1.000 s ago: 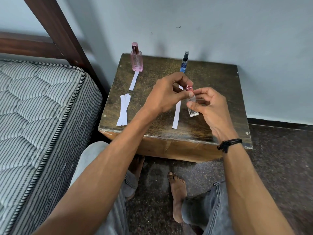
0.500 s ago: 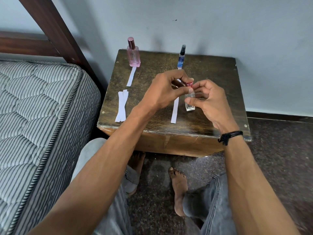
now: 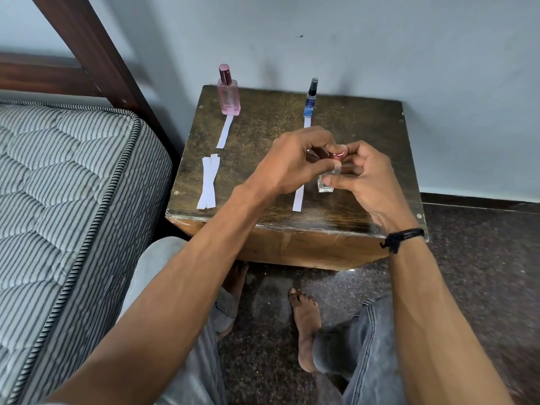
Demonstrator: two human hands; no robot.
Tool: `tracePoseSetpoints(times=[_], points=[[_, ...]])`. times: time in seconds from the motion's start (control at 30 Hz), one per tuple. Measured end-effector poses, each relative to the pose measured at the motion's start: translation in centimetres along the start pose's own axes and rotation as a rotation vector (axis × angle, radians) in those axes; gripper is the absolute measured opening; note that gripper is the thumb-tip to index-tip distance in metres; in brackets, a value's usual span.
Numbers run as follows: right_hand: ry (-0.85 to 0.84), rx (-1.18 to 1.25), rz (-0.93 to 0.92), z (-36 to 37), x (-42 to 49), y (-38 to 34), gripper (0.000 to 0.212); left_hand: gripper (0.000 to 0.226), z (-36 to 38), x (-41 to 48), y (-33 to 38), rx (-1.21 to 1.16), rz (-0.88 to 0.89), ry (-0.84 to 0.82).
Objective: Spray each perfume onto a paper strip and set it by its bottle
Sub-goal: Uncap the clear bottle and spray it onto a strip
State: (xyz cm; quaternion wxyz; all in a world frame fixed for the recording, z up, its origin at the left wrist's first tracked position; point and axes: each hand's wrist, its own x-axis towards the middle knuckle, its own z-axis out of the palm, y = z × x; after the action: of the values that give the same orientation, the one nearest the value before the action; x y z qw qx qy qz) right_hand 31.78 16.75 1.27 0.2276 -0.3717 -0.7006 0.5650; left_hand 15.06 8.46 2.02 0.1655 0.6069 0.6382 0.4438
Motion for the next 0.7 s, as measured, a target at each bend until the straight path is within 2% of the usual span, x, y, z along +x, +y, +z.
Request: tracePoseSetpoints(times=[0.4, 0.6, 0.7], points=[[-0.032, 0.026, 0.018, -0.3, 0.2, 0.0, 0.052, 0.023, 0.0, -0.1, 0.3, 0.039, 0.084, -0.051], [-0.059, 0.018, 0.004, -0.4, 0.3, 0.1, 0.050, 0.044, -0.7, -0.1, 0.3, -0.046, 0.036, -0.128], [-0.069, 0.013, -0.004, -0.5, 0.3, 0.2, 0.049, 0.045, -1.6, 0.1, 0.5, -0.087, 0.006, -0.136]])
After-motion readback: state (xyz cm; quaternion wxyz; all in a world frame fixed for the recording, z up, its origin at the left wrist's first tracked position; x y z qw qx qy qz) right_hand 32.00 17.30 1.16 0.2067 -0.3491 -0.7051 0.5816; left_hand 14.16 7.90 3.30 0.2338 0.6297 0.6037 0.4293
